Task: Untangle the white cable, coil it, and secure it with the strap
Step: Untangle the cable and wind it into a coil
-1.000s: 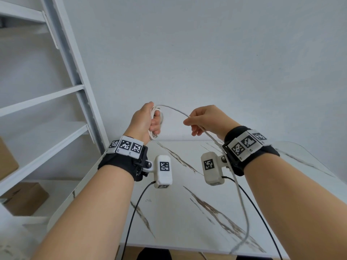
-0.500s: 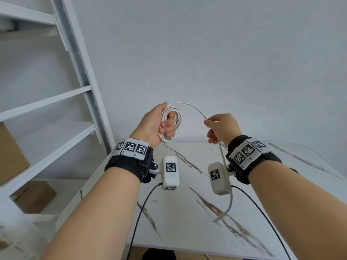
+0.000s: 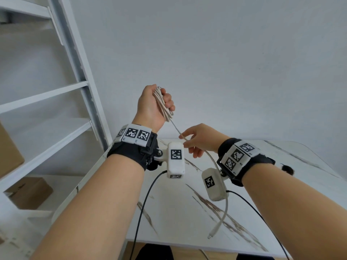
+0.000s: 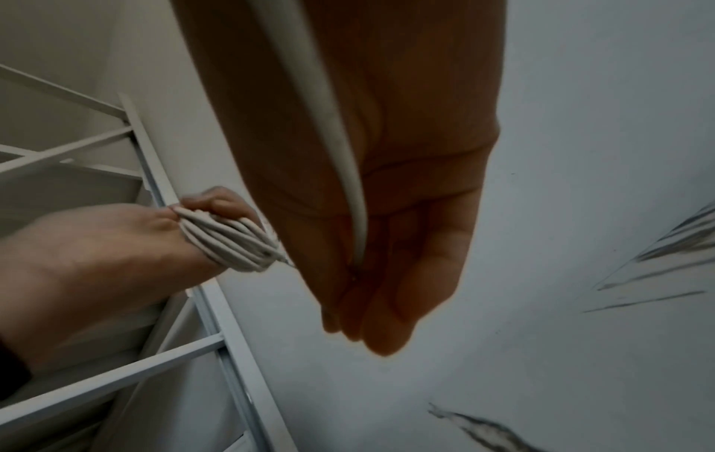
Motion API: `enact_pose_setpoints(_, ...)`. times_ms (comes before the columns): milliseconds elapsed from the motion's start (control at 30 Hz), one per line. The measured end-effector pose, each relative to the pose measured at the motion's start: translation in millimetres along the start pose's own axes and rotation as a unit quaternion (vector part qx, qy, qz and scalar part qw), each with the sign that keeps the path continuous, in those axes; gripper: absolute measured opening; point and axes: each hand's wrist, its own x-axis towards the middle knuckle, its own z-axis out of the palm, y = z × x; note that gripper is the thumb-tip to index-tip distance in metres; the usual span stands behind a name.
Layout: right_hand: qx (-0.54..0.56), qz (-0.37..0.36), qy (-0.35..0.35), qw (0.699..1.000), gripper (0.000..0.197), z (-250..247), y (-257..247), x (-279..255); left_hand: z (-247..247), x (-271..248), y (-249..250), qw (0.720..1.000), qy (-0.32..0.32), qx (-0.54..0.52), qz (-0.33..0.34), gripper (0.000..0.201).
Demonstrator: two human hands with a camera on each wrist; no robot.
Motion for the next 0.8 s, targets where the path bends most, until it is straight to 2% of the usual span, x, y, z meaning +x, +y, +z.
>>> enact_pose_setpoints(167,-0.017,-0.012,-0.063,0.998,0.015,-0.2,-9.9,-5.4,-2.0,-0.7,-1.5,0.987,0.080,0.124,0.061,0.018)
enact_pose_setpoints(367,0.029,-0.024,-0.074,0.997,0.013,-10.8,-15.5,-11.1,-12.1,8.5,-4.7,0.928,0.130,0.324,0.129,0.011)
enact_pose_setpoints(467,0.067,-0.035,-0.056,0.996,0.014,-19.4,-19.3,-13.7,-18.2,8.3,-9.4,0.894,0.121,0.412,0.125,0.024)
enact_pose_setpoints(533,0.090,-0.046,-0.039,0.994,0.018,-26.0,-21.0,-15.2,-24.9,8.2,-13.2,0.866,0.116,0.470,0.124,0.020)
enact_pose_setpoints(600,0.116,-0.057,-0.017,0.991,0.020,-33.1,-22.2,-17.2,-34.6,10.6,-17.4,0.843,0.106,0.521,0.084,0.017)
enact_pose_setpoints(800,0.173,-0.088,0.064,0.979,0.021,-49.2,-23.2,-19.0,-30.6,0.7,-27.0,0.819,0.061,0.570,-0.006,0.022)
